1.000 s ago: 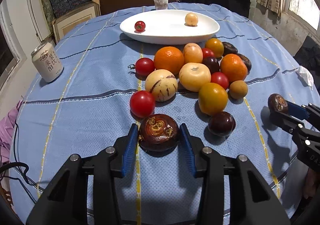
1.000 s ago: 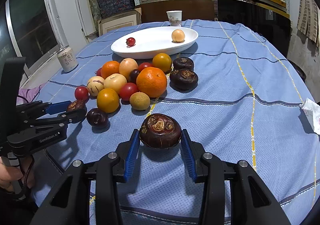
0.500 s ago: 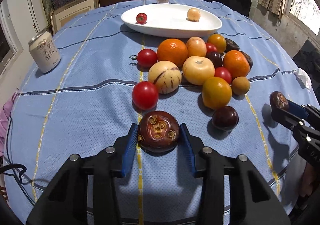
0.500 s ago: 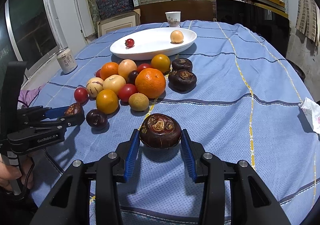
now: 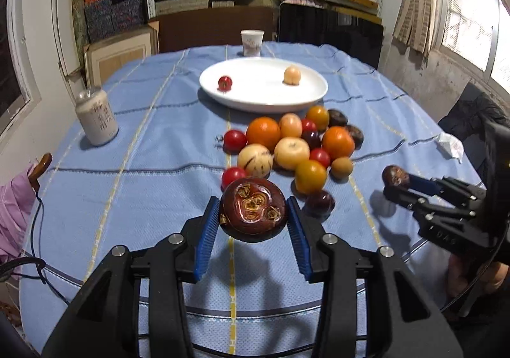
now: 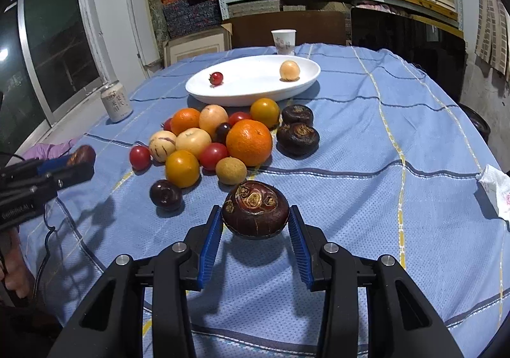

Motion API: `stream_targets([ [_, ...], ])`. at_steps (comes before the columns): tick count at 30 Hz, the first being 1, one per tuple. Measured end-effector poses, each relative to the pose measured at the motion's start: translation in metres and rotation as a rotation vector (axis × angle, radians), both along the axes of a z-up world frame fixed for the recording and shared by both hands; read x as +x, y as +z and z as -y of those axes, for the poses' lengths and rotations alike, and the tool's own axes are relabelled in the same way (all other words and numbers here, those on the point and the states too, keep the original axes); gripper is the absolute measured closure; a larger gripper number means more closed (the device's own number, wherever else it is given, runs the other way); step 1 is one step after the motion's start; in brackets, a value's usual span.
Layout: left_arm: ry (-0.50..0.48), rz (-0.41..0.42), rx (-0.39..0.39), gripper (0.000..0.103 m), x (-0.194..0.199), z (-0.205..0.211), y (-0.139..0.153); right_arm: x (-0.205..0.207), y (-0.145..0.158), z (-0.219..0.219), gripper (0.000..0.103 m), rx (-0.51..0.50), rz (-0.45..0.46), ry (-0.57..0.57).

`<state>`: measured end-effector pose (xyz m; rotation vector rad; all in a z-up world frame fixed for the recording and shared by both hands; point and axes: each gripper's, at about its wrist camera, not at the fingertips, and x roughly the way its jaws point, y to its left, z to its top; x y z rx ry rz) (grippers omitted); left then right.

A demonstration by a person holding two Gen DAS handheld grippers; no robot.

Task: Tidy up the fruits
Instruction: 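Carry both mangosteens to the white plate and release them from both tools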

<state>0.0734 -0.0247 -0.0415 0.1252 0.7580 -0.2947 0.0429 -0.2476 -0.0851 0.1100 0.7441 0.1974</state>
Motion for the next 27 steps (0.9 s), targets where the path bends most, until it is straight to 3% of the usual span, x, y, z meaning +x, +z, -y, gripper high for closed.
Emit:
stream_targets([
  [9,-0.039,0.043,-0.036,0.062,0.020,0.004,0.037,0.017,0.049,0.005,0.061,-0.021,0.053,0.021],
  [14,-0.049,0.039,-0.039,0.061,0.078,0.014,0.064,0.070,0.095,0.012,0.061,-0.041,0.098,0.052],
  [17,-0.048,0.039,-0.042,0.061,0.123,0.027,0.070,0.110,0.108,0.008,0.061,-0.062,0.109,0.084],
  [23,-0.031,-0.053,-0.071,0.061,0.225,0.047,0.046,0.200,0.094,-0.001,0.061,-0.110,0.069,0.097],
  [27,-0.010,-0.088,-0.038,0.061,0.274,0.057,0.021,0.254,0.072,-0.004,0.061,-0.110,0.024,0.097],
])
